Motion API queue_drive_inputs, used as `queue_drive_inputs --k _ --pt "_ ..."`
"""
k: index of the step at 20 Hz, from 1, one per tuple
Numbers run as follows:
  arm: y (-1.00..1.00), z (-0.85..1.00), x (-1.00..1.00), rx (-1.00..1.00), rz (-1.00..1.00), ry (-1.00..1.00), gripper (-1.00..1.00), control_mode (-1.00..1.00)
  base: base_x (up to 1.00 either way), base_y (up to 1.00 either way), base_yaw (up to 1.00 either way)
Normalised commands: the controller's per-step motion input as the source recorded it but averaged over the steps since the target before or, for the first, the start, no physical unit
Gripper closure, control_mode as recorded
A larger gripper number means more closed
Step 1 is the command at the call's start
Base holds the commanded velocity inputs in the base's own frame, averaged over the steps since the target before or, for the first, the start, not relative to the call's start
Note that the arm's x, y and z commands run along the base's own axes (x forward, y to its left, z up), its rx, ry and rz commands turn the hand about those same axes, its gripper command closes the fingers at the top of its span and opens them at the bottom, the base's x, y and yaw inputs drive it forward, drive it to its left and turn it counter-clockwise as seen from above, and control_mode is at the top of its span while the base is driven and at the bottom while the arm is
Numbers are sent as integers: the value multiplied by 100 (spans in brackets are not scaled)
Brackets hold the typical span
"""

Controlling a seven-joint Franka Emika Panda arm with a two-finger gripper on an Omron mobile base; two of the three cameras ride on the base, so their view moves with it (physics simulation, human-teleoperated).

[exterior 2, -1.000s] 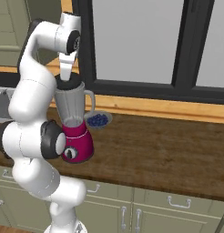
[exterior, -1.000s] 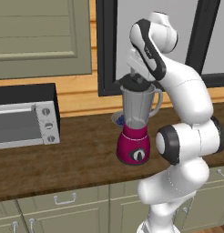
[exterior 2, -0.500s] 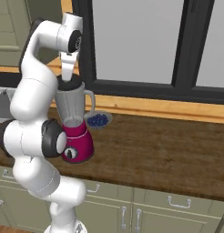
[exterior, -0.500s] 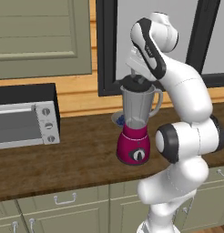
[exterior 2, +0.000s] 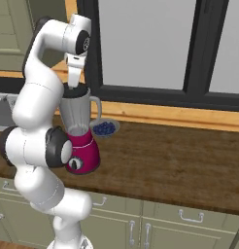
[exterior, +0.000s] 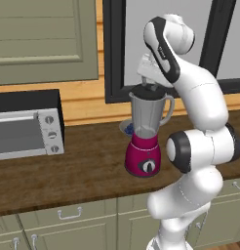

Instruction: Close the lid blender by securely placing the lid on top.

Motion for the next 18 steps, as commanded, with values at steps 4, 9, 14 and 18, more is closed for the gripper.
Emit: queue_drive_inputs --k 4,9,14,18 --pt "0 -19 -32 0 1 -3 100 -100 0 0 0" --pt "1 -33 -32 -3 0 -18 100 -100 0 0 0" --pt "16 -39 -19 -21 0 -32 100 -100 0 0 0" --pt "25 -18 -3 -21 3 -17 100 -100 0 0 0"
